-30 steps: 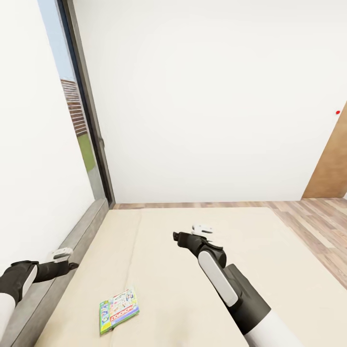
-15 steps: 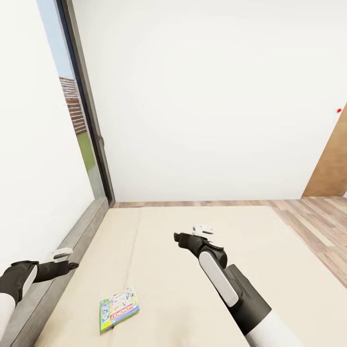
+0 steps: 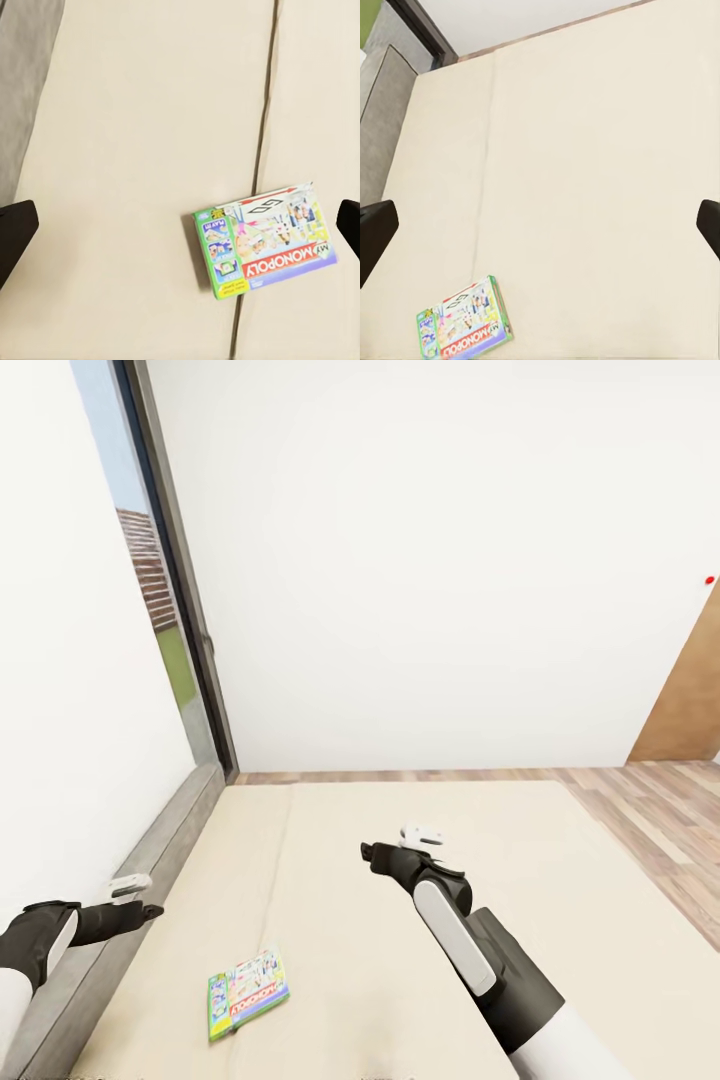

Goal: Put all the toys in the child's room - the three board games (two on the bed and one on the table), the two jigsaw puzzles on the table, and the tennis ball on the table - inside the toy box on the table in the child's room.

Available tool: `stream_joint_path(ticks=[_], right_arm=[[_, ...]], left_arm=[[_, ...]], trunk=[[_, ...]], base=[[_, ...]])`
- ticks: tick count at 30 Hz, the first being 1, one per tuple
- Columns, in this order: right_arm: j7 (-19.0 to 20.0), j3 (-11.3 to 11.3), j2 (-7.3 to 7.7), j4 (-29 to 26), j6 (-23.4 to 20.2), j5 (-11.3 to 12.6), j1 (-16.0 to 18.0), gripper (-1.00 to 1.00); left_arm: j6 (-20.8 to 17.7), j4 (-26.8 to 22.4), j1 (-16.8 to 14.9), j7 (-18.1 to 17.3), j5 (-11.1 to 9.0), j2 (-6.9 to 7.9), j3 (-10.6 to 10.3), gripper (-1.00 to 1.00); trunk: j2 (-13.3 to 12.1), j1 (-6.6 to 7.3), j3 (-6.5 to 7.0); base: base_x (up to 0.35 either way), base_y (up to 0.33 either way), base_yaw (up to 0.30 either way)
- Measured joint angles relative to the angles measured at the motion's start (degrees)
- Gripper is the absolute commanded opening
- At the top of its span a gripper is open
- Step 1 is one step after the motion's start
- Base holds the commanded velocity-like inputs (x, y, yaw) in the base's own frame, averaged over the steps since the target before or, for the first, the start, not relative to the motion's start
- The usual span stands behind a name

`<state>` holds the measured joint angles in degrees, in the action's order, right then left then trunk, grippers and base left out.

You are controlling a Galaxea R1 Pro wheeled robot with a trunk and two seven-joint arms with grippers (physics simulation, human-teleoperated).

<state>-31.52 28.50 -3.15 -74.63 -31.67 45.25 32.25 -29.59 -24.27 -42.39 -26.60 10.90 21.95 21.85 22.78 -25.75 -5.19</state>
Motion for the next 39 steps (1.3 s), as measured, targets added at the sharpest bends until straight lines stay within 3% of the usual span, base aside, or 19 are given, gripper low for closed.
stream_joint_path(ticks=[39], right_arm=[[0.19, -0.18, -0.65, 0.01, -1.06, 0.02, -0.03, 1.00]], left_arm=[[-0.08, 0.09, 0.00, -0.12, 0.09, -0.01, 0.00, 1.00]], trunk=[[0.01, 0.00, -3.64]], base=[[0.000, 0.000, 0.000]])
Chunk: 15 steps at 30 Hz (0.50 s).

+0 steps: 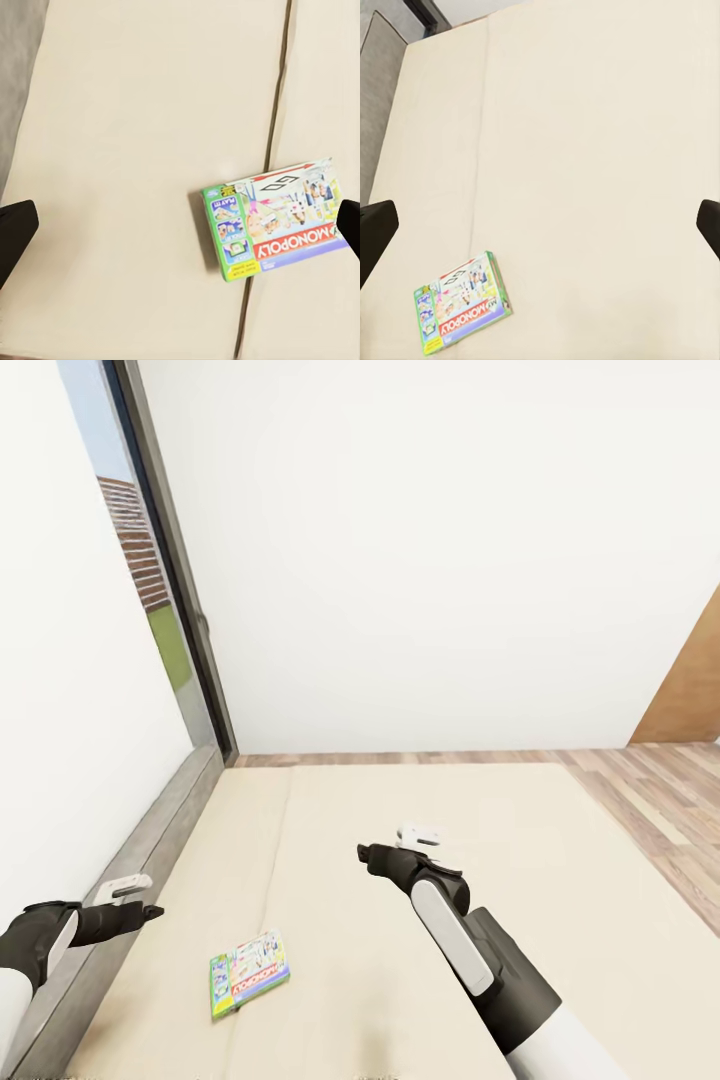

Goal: Put all the toys in the child's room - the three board games (two on the bed and one on the table), the two jigsaw puzzles on the table, and the tennis ball on the table - inside the toy box on the table in the child's room.

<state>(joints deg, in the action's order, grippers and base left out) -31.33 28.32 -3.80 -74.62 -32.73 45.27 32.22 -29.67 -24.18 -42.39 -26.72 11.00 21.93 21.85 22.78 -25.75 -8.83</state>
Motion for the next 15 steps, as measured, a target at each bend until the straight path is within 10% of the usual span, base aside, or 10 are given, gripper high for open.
stream_joint_path(ticks=[15], right_arm=[[-0.01, 0.09, -0.08, -0.02, 0.00, -0.01, -0.01, 1.00]], left_arm=[[0.00, 0.00, 0.00, 0.13, 0.01, -0.01, -0.89, 1.00]], trunk=[[0.00, 0.00, -1.40]], base=[[0.000, 0.000, 0.000]])
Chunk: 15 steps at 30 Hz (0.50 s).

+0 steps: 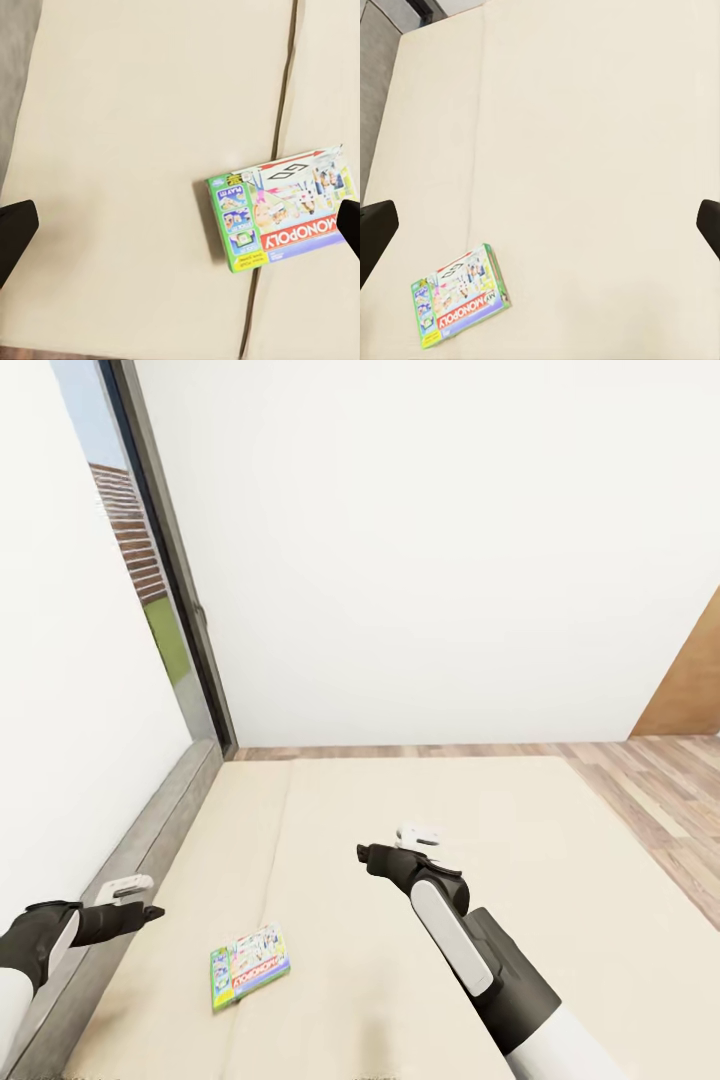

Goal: Put all the toys in the child's room - the three board games (two on the bed and one on the table), the two jigsaw puzzles on the table, and the tennis ball on the table - inside the toy box on the table in the child's room.

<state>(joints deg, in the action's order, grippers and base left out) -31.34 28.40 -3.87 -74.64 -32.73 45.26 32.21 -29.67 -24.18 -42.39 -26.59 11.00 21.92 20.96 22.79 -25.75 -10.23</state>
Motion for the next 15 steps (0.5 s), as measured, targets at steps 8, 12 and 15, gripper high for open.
stream_joint_path(ticks=[8, 12, 15], right_arm=[[-0.05, 0.10, -0.02, -0.07, -0.08, 0.00, -0.03, 1.00], [-0.07, 0.20, -0.07, -0.08, -0.09, 0.00, 0.00, 1.00], [-0.07, 0.30, -0.08, -0.10, -0.15, 0.00, -0.02, 1.00]], left_arm=[[-0.03, 0.00, 0.00, -0.03, 0.00, 0.00, -0.22, 1.00], [-0.07, 0.00, 0.00, -0.11, -0.02, 0.02, -0.24, 1.00], [-0.11, 0.00, 0.00, -0.40, -0.07, 0.07, -0.27, 1.00]], trunk=[[0.00, 0.00, -0.75], [0.00, 0.00, -1.12], [0.00, 0.00, -1.40]], base=[[0.000, 0.000, 0.000], [0.000, 0.000, 0.000], [0.000, 0.000, 0.000]])
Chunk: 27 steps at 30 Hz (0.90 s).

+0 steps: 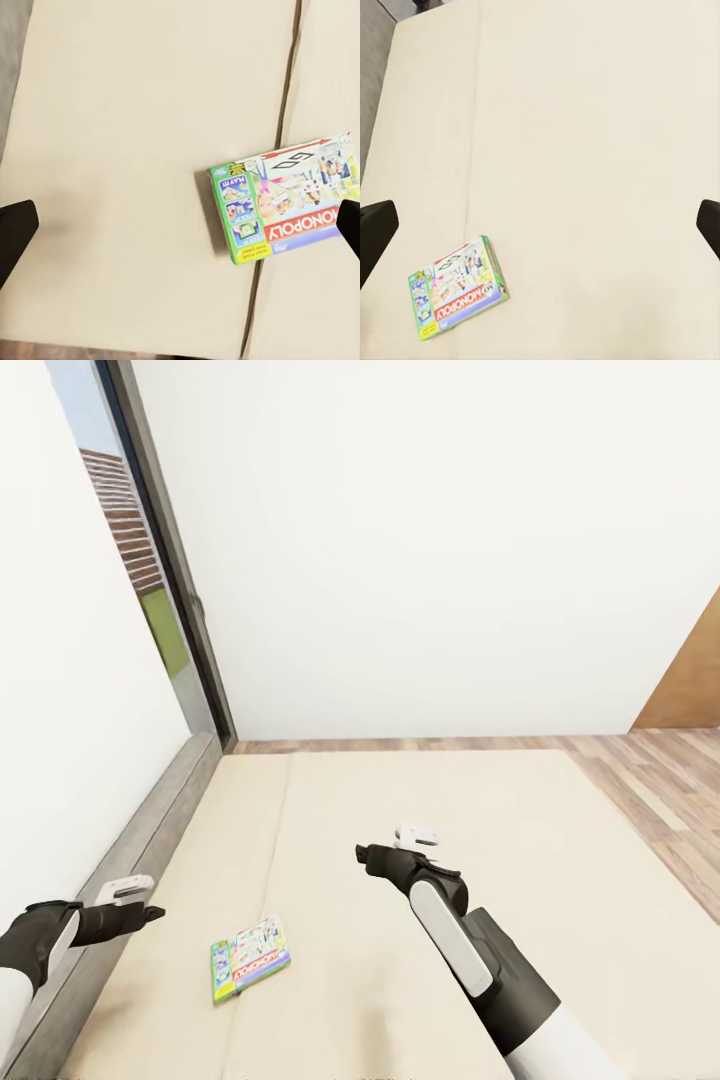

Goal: Put all the toys in the child's room - the three board games (two on the bed and one on the table), the two jigsaw puzzles on the table, and the tennis ball on the table - inside the toy box on the table in the child's room.

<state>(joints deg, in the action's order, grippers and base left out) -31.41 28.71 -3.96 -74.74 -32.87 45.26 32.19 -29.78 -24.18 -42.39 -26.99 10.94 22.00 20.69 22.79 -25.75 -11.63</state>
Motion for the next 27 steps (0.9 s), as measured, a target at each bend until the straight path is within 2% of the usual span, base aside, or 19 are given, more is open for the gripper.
stream_joint_path(ticks=[5, 11, 14, 19, 22, 27], right_arm=[[0.01, 0.04, 0.01, -0.01, -0.02, 0.03, -0.01, 1.00], [0.02, 0.07, 0.01, -0.11, -0.03, 0.00, 0.03, 1.00], [0.01, 0.13, 0.00, -0.56, -0.03, 0.00, 0.02, 1.00], [0.06, 0.28, -0.01, -1.56, 0.13, 0.00, 0.01, 1.00], [0.08, 0.24, -0.01, -1.89, 0.19, 0.00, 0.00, 1.00], [0.08, 0.10, 0.15, -2.20, 0.21, -0.03, 0.02, 1.00]], left_arm=[[-0.02, 0.00, 0.00, -2.58, 0.04, 0.12, -0.06, 1.00], [-0.01, 0.00, 0.00, -7.32, 0.08, 0.55, -0.06, 1.00], [0.02, -0.01, 0.00, -10.63, 0.10, 1.23, 0.02, 1.00], [-0.05, -0.06, 0.00, -19.12, 0.08, 3.60, 0.21, 1.00], [-0.04, -0.09, -0.01, -22.25, 0.05, 4.70, 0.32, 1.00], [0.14, -0.11, -0.01, -23.99, 0.02, 5.45, 0.45, 1.00]], trunk=[[0.00, 0.00, -0.47], [0.00, 0.00, -1.03], [0.00, 0.00, -1.31], [0.01, 0.00, -1.77], [0.01, 0.00, -2.05], [0.00, 0.00, -2.52]], base=[[0.000, 0.000, 0.000], [0.000, 0.000, 0.000], [0.000, 0.000, 0.000], [0.000, 0.000, 0.000], [0.000, 0.000, 0.000], [0.000, 0.000, 0.000]])
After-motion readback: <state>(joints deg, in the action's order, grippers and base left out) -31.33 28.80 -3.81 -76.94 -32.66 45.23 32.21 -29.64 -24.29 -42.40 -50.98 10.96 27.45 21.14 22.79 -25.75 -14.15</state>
